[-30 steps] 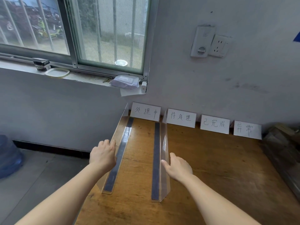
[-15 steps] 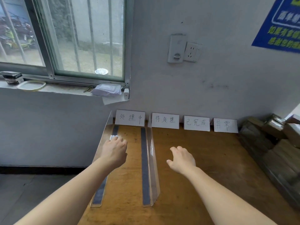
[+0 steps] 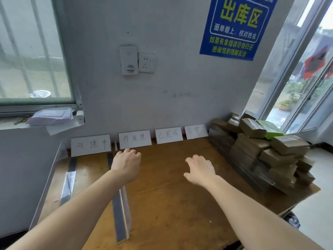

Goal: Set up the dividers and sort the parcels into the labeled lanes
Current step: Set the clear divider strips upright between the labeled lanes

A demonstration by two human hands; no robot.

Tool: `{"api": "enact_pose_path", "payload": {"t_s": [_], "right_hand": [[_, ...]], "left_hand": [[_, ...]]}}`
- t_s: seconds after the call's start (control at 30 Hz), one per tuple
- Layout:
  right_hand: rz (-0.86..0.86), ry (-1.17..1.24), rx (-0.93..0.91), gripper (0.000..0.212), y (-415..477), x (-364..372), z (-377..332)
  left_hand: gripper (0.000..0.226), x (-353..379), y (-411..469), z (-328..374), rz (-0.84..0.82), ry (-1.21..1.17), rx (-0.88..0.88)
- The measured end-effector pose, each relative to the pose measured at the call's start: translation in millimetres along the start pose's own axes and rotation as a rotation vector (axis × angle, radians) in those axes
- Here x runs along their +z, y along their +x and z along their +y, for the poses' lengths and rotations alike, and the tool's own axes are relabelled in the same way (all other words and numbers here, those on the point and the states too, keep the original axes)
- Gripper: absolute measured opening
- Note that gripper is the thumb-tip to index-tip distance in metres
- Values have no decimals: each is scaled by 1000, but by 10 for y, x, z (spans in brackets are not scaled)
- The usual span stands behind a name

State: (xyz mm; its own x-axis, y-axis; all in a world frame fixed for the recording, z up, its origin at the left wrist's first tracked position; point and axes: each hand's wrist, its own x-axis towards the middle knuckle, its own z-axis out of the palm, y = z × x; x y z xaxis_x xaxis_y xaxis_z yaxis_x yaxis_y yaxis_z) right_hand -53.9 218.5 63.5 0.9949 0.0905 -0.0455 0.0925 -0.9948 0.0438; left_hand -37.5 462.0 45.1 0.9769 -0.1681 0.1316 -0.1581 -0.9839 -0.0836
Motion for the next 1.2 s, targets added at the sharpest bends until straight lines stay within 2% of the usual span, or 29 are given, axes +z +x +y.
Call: {"api": "enact_pose_path", "payload": {"t_s": [0.27,0.7,0.93,1.2], "right_hand": [[8,-8,100,53,-227,-17,1100],[-54,-7,154,49,-316,168,2916],[-92,16,177,43,-122,331,3568],[-123,89,175,38,391,631,4069]], "left_hand": [[35,-107,320,1150,-11,-26,93],[38,-72,769,2964,-29,-64,169],[35,9,1157,3655,-38,-65,230],[35,347,1782,4321,-54,-174,212]]}}
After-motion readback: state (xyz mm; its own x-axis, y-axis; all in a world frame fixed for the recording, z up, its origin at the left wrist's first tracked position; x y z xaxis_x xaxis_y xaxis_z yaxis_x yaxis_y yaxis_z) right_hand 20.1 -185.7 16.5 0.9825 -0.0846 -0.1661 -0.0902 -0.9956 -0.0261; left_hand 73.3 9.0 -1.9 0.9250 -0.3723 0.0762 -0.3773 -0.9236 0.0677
